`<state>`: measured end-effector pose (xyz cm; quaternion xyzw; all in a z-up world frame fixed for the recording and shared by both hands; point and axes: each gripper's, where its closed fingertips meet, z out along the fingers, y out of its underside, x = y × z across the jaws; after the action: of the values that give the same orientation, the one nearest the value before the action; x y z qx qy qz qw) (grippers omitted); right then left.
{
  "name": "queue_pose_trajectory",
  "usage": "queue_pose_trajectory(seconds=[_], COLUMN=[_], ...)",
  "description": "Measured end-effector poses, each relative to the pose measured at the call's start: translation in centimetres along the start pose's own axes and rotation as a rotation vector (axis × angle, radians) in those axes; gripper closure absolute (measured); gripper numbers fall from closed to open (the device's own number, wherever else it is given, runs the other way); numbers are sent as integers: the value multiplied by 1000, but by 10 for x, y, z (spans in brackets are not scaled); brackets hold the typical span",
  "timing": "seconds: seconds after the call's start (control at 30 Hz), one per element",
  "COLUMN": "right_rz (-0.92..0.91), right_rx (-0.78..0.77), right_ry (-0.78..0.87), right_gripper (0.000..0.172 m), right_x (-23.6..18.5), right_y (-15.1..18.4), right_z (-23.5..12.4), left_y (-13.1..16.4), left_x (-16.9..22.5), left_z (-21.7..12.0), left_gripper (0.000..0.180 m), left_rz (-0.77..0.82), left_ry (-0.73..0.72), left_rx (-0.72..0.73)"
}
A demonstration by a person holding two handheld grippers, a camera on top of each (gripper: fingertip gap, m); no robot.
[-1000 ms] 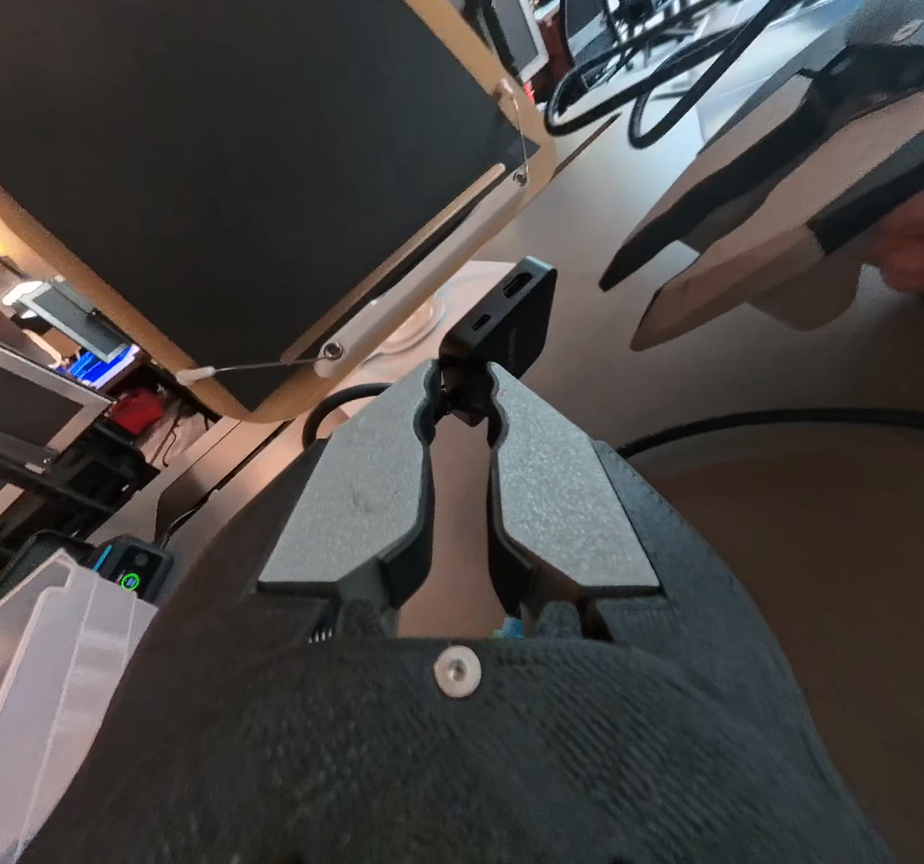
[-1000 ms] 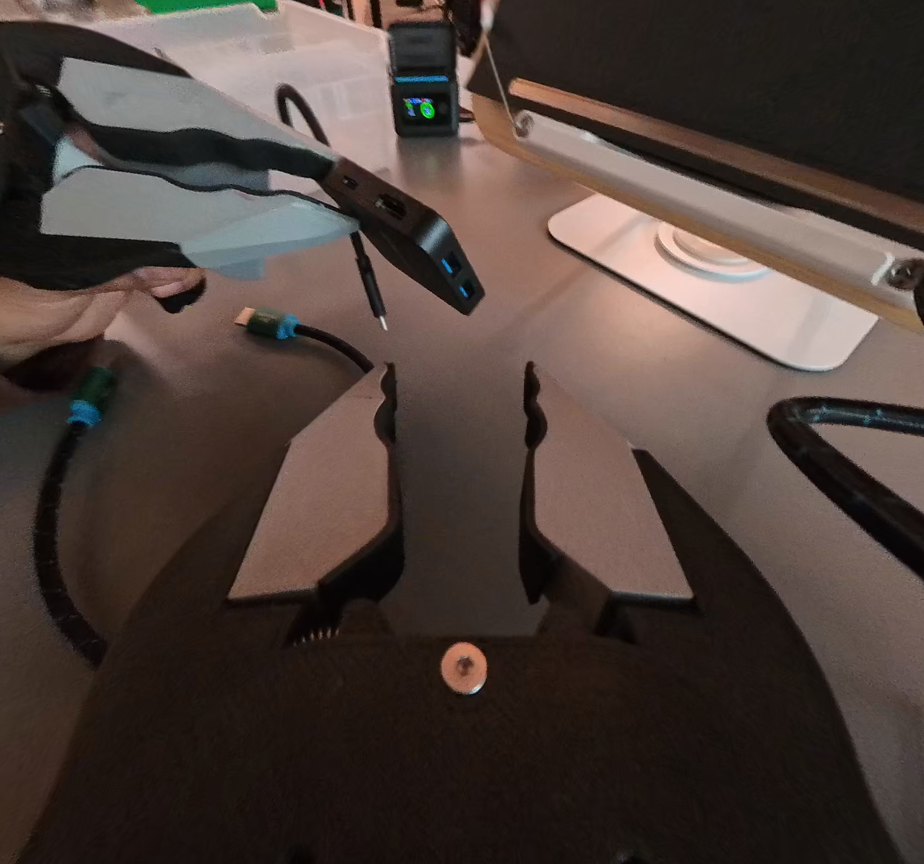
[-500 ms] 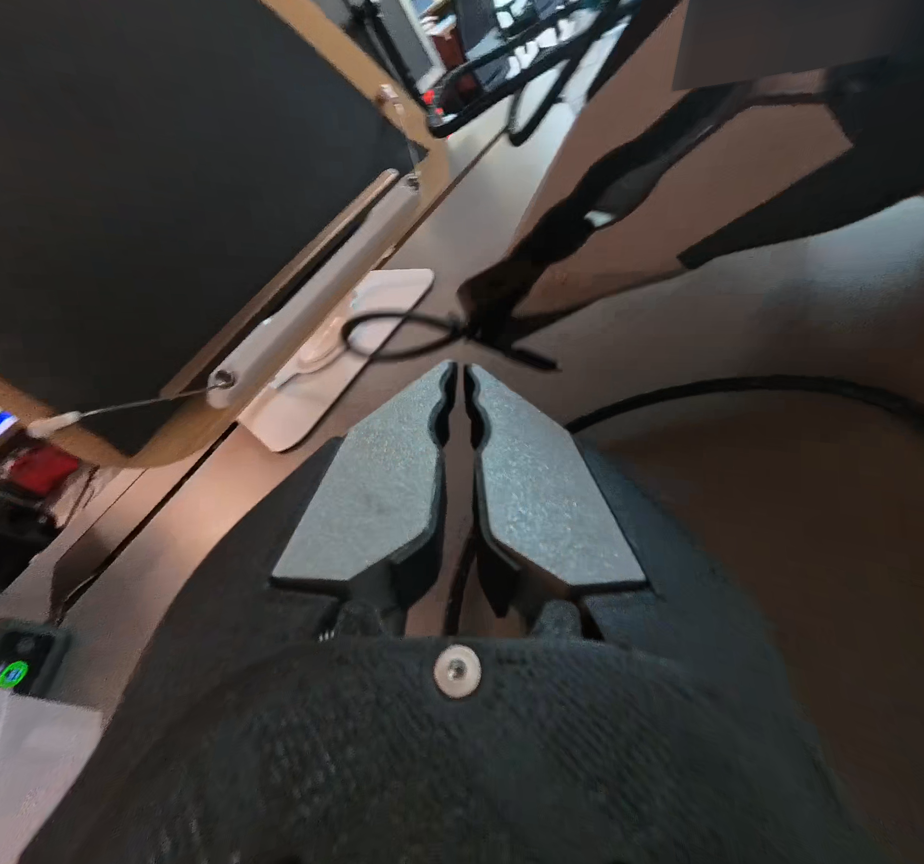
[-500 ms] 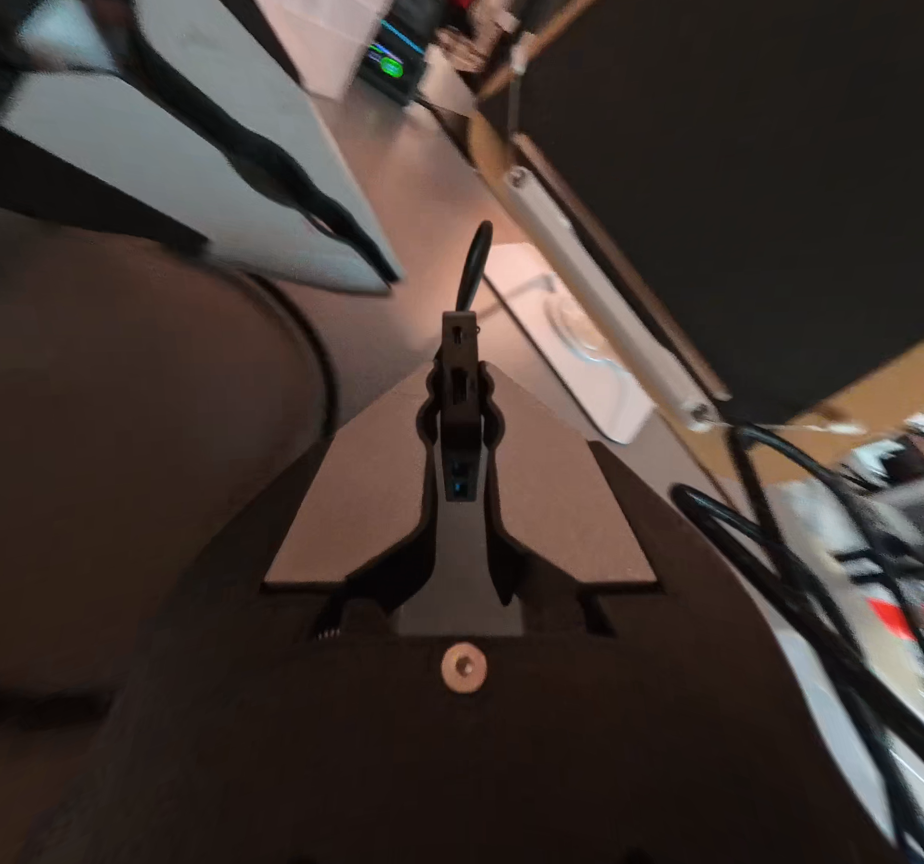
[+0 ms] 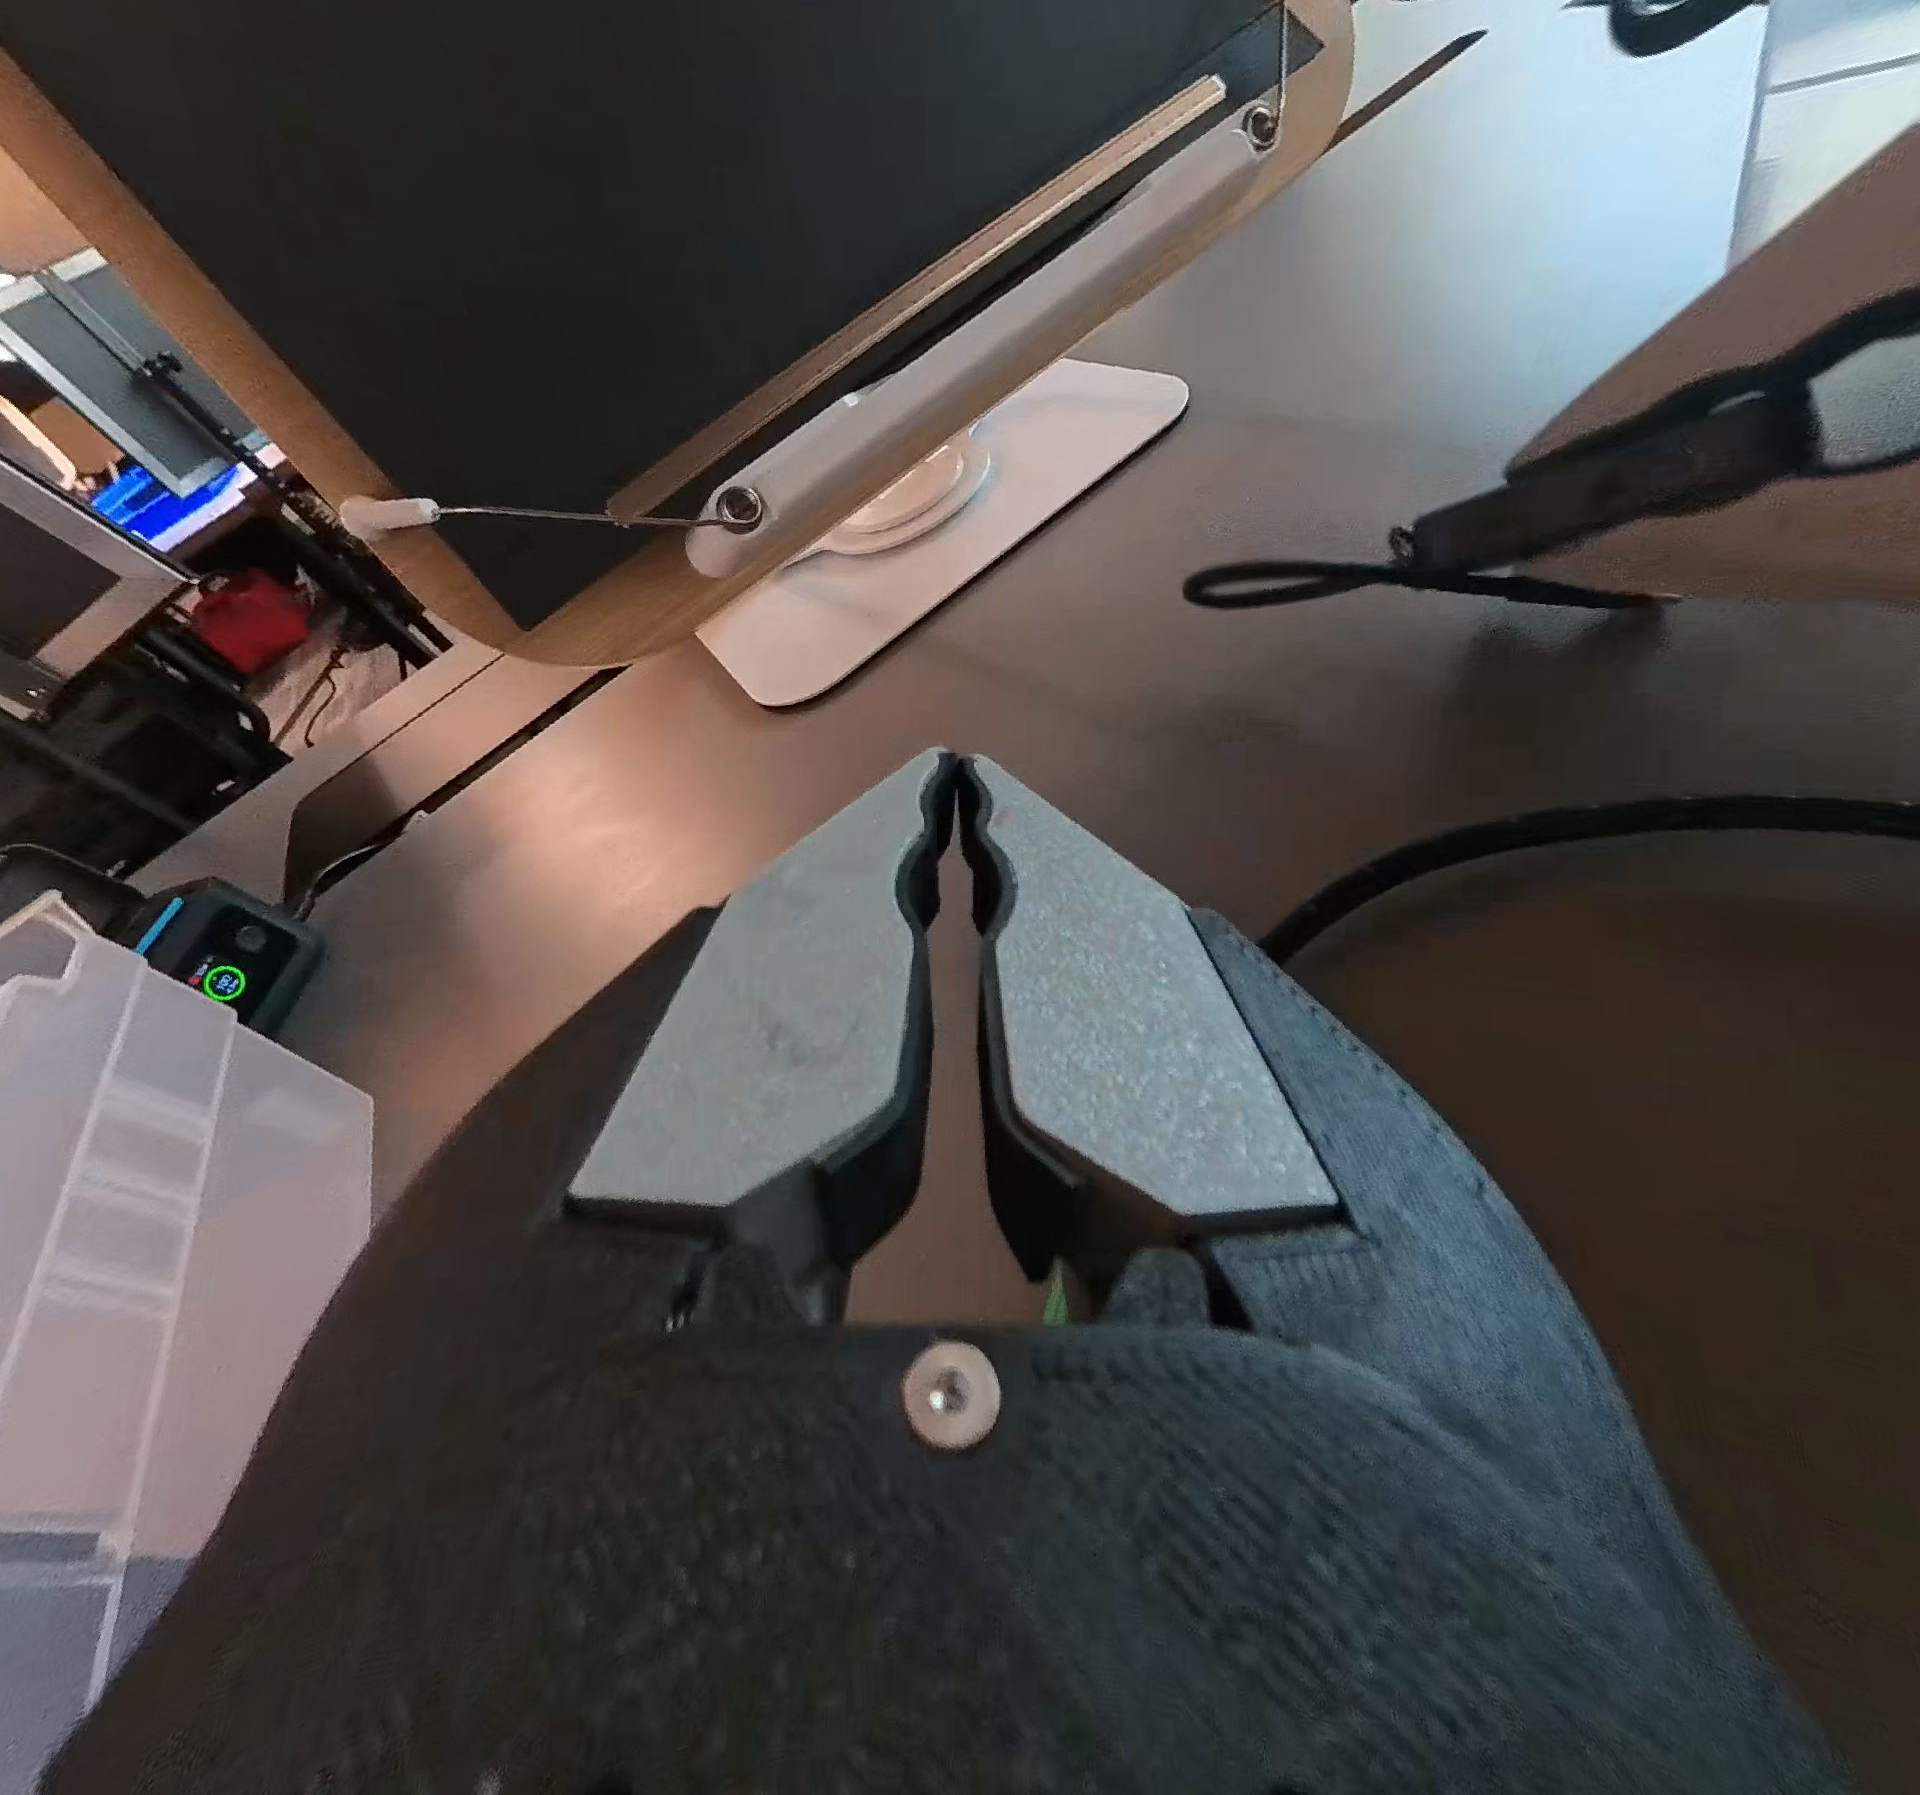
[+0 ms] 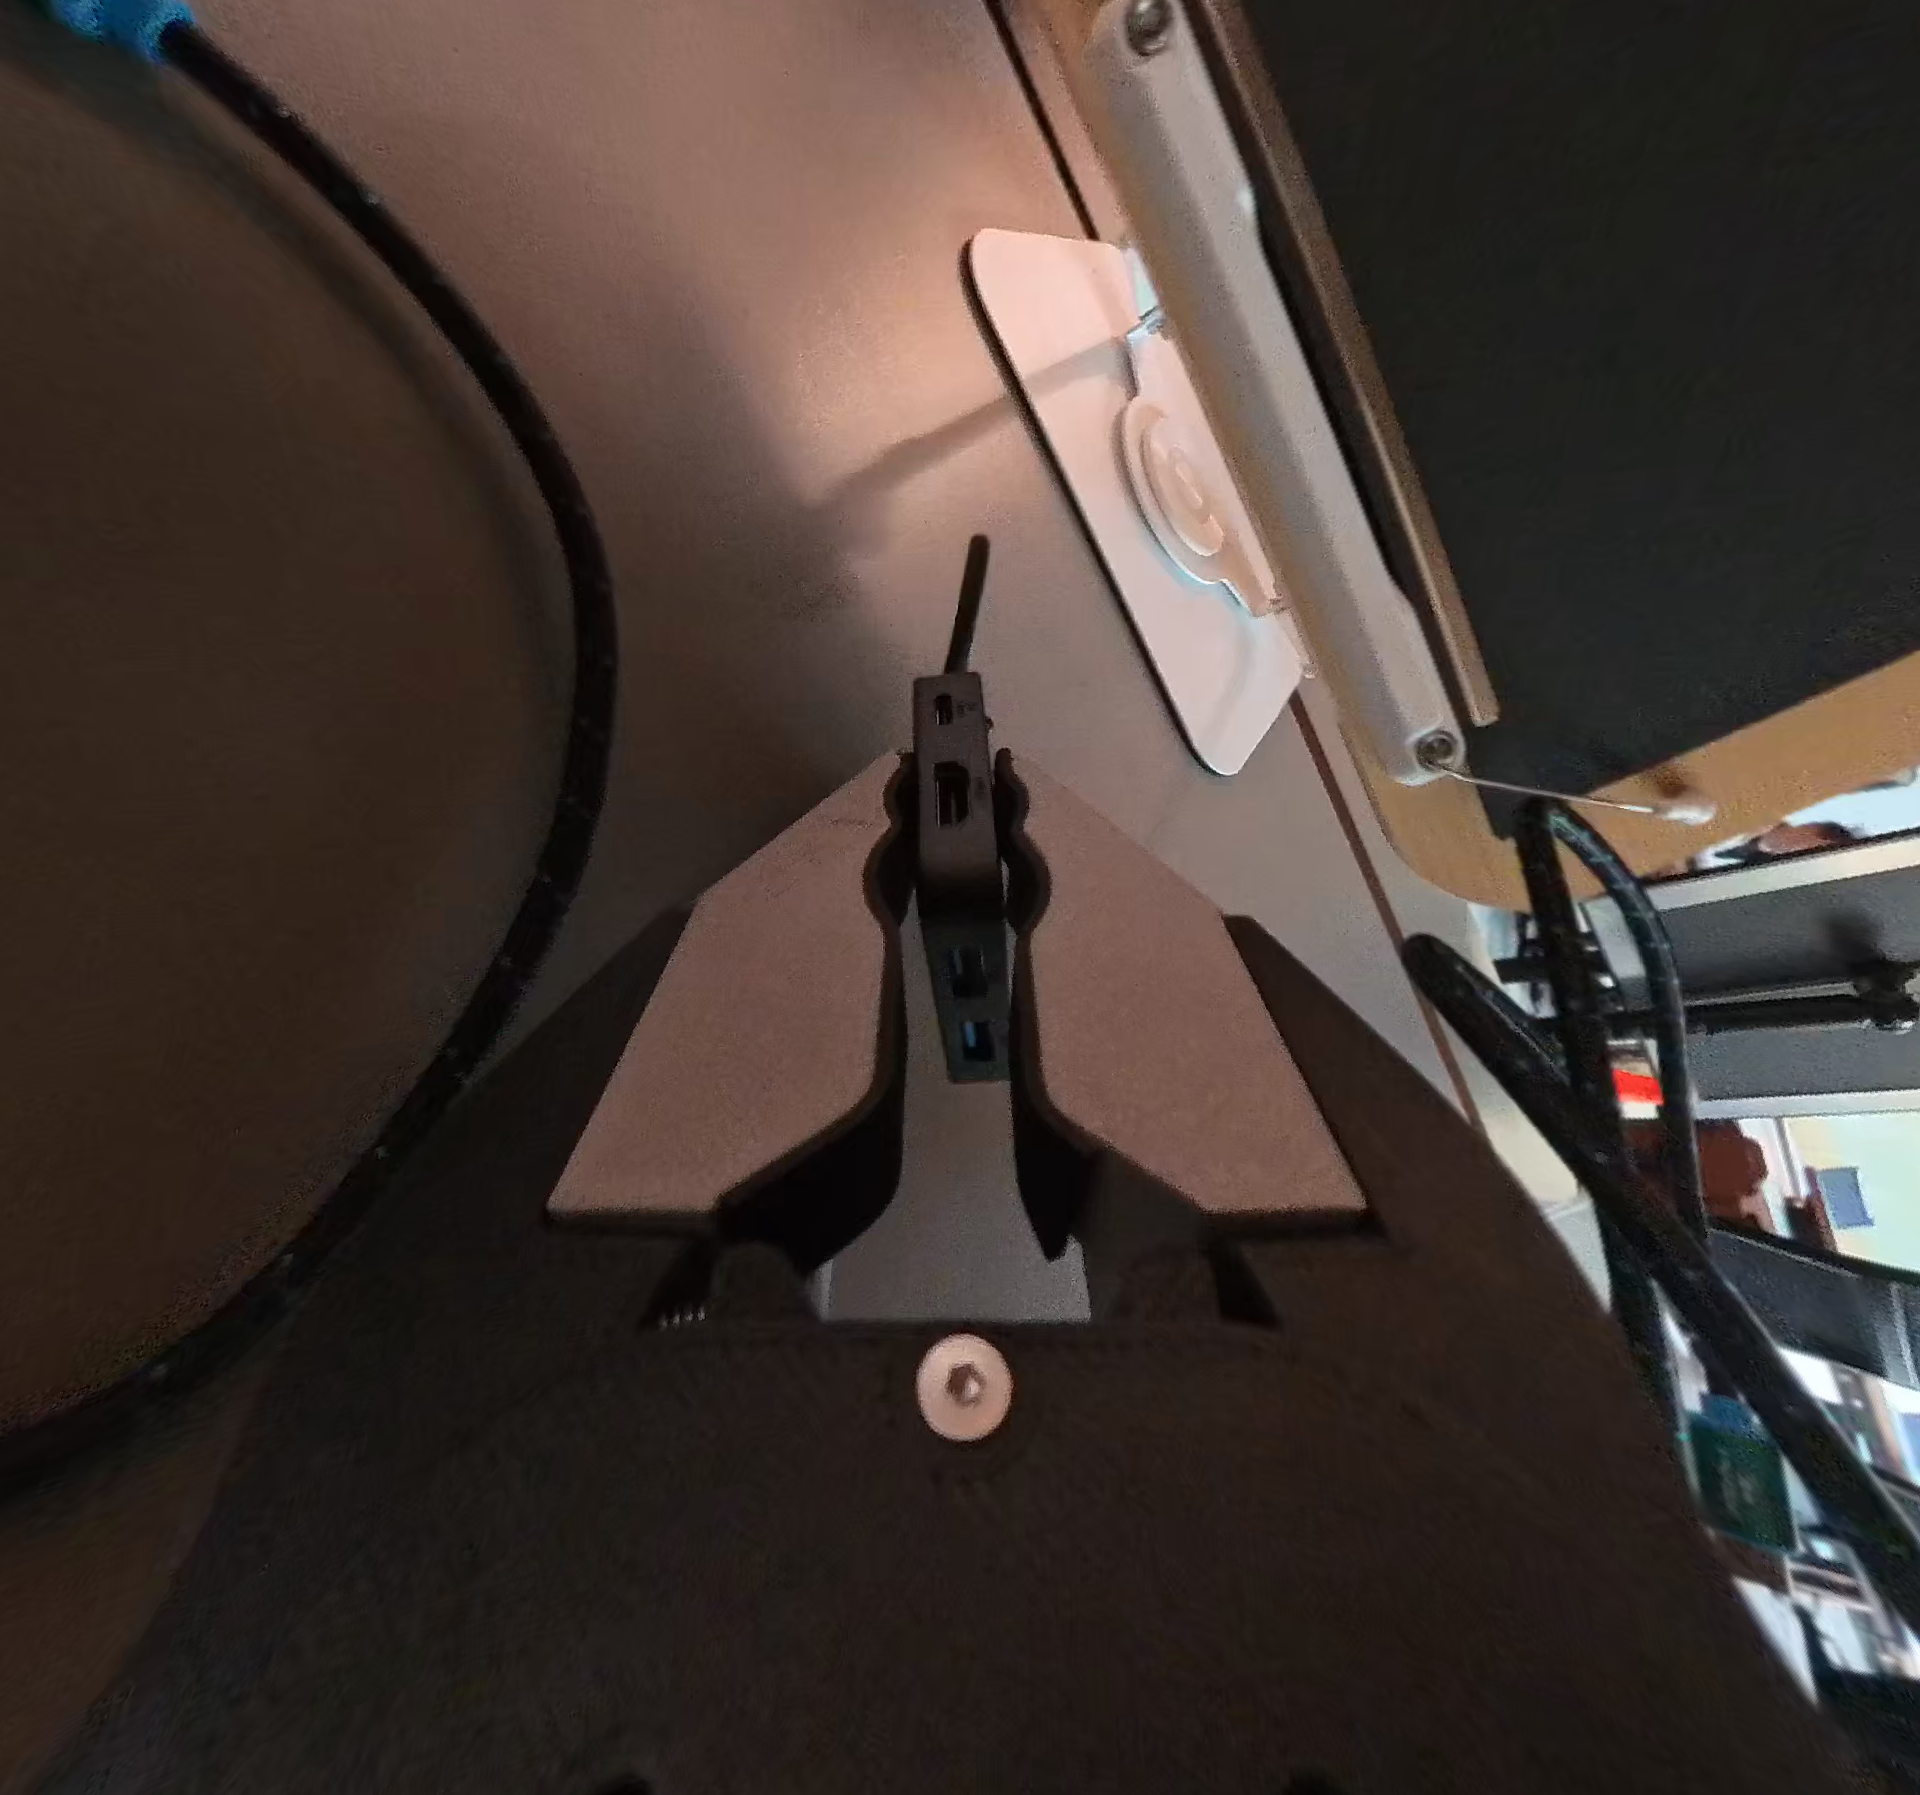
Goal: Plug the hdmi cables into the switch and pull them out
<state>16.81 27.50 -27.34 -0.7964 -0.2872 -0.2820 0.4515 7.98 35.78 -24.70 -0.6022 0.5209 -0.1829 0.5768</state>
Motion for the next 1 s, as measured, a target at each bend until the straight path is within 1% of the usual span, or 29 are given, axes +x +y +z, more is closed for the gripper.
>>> queue_pose_trajectory(seconds=[0.03,0.07,0.13,0.3,0.37,0.4,0.47,0.57,0.67,0.73,0.83,1.0], right_rz=[-11,-14,-3,63,148,199,310,461,559,611,641,611], right_rx=[-8,-17,-15,116,218,270,338,369,314,262,238,233], right_ry=[-5,-11,-47,-228,-351,-396,-441,-422,-359,-341,-347,-325], right_gripper=[159,153,134,125,119,120,119,120,122,122,119,120], right_x=[-3,-6,-15,-44,-54,-55,-46,-22,-4,0,0,0], right_y=[0,0,-3,-23,-39,-46,-55,-51,-35,-25,-20,-21], right_z=[1,1,1,-7,-17,-22,-29,-28,-18,-10,-6,-7], left_y=[0,0,1,2,2,2,2,3,3,4,4,3], left_x=[0,0,-1,-1,-1,-2,-3,-4,-3,-2,-1,-1], left_z=[0,0,0,0,0,0,0,0,0,1,1,1], left_gripper=[180,180,180,180,180,180,180,180,180,180,180,180], left_rz=[-3,-6,-12,-19,-28,-35,-49,-58,-50,-42,-40,-42], left_ry=[-1,3,5,11,13,16,17,21,28,30,32,34], left_rx=[-2,-1,-2,-14,-13,-12,-10,-12,-17,-19,-19,-18])
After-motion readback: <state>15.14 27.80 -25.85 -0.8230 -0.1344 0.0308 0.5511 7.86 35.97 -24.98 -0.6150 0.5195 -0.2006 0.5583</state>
